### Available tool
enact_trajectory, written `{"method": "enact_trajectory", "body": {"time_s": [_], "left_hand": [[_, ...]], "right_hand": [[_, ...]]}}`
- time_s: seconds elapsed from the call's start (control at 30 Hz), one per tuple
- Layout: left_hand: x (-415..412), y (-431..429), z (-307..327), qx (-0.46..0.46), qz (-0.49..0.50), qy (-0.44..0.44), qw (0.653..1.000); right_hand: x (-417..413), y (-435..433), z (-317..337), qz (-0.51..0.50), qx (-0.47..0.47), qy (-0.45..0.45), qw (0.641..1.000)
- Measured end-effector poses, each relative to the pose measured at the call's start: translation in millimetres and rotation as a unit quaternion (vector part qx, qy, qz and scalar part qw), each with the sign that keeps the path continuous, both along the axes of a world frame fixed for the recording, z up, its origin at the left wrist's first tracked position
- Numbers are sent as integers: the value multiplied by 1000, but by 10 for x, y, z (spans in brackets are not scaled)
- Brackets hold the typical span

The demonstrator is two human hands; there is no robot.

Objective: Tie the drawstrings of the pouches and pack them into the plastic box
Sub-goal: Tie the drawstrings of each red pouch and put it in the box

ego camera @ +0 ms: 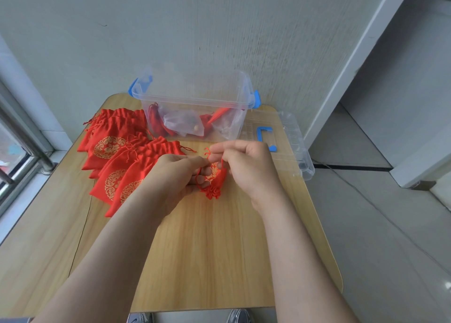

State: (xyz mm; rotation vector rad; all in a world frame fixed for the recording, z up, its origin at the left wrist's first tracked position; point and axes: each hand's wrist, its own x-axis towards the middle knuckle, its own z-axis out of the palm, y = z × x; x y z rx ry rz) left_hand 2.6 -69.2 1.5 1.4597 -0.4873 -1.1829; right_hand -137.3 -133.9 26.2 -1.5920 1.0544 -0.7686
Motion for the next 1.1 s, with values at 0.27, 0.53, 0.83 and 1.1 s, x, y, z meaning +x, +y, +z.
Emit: {"method": "enact_trajectory", "body": {"time_s": [0.27,0.53,0.83,1.1], "left_hand": [[28,36,-1,-28,-71,-42,996],[17,72,59,-26,-71,-50,996],[45,80,74,-4,-45,-46,998],[60,79,18,-15,-58,-153,986]], "right_hand": [[8,-69,-187,88,-154,57,982],[4,-124,-302,63,-210,89,972],[-31,-67,-180,37,-267,112,956],[-45,-44,-170,64,-309,181,931]]}}
